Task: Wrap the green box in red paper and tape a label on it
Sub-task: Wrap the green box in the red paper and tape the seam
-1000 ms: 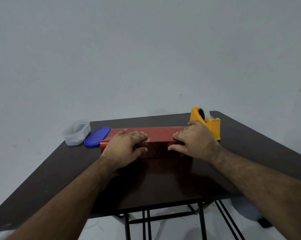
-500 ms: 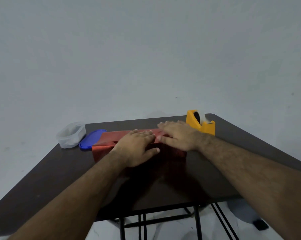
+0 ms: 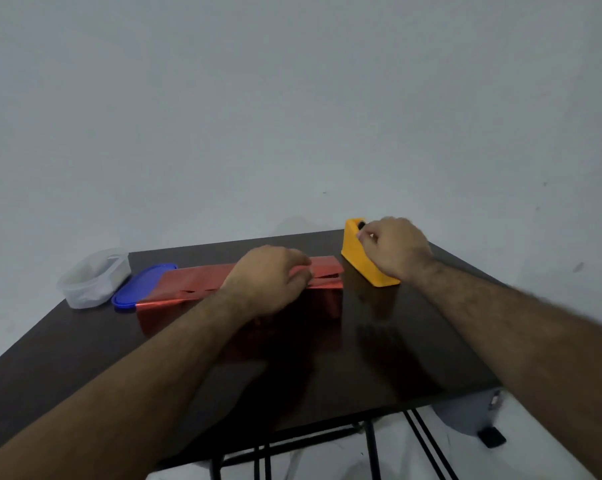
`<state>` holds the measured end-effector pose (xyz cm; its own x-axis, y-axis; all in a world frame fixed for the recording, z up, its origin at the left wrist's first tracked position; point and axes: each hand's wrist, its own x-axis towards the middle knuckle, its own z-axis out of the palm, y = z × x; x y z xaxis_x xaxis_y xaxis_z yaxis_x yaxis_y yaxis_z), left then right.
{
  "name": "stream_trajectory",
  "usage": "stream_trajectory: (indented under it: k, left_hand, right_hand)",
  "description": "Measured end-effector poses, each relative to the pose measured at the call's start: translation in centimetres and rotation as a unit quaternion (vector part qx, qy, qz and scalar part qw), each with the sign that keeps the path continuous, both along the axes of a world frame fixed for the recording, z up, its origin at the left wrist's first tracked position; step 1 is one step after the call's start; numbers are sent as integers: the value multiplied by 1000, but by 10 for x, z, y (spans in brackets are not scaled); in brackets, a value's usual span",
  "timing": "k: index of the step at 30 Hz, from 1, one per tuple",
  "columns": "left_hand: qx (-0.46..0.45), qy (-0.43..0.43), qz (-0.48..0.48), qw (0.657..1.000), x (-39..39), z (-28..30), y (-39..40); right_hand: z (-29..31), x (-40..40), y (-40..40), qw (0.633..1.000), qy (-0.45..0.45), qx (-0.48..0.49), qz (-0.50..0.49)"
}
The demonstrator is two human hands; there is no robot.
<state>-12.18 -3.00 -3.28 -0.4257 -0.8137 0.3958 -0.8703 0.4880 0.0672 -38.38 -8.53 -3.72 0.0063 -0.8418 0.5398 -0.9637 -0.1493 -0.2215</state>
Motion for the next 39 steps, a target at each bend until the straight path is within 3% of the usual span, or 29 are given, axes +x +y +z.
stream_trajectory:
  k: [3, 7, 15, 30, 39]
  left_hand:
    - [14, 30, -34, 999, -49, 5, -23]
    - [64, 76, -22, 995, -107, 11, -63]
    - [108, 75, 24, 991, -160, 3, -116]
    - [97, 58, 40, 993, -169, -5, -120]
    - [90, 54, 48, 993, -170, -6, -121]
  right_hand:
    - [18, -19, -19, 973, -149, 94, -150]
    - [31, -35, -37, 902, -329, 249, -131]
    - [44, -40, -54, 842, -362, 374, -143]
    - [24, -51, -24, 789, -504, 332, -116]
    - [-19, -43, -19, 794, -583, 136, -105]
